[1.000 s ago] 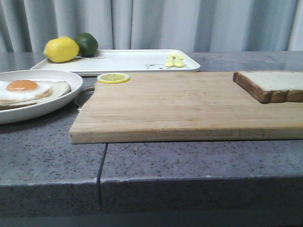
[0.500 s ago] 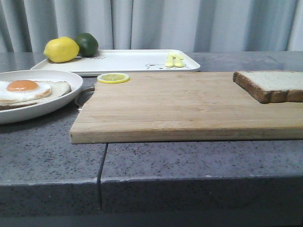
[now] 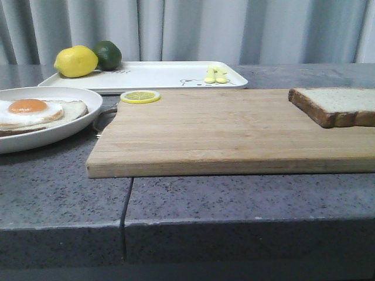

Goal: Place bread and move sandwich to tray

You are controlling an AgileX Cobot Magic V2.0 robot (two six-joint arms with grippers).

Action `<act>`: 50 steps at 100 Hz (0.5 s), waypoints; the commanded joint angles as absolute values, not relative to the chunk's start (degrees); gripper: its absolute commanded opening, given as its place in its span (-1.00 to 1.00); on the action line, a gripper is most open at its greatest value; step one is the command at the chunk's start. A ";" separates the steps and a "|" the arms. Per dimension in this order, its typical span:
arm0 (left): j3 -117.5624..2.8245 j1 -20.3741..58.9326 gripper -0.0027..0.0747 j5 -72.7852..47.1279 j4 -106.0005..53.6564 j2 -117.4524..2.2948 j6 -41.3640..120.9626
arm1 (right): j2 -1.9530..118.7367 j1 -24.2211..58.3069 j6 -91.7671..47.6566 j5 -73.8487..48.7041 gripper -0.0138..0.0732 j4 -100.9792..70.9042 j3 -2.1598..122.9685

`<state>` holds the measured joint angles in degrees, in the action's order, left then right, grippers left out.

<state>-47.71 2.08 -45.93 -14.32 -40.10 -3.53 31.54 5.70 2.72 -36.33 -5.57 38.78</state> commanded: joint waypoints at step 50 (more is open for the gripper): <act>-49.83 2.20 0.61 -42.51 -15.49 -40.29 -3.48 | 32.13 5.37 2.68 -32.61 0.70 -5.92 40.78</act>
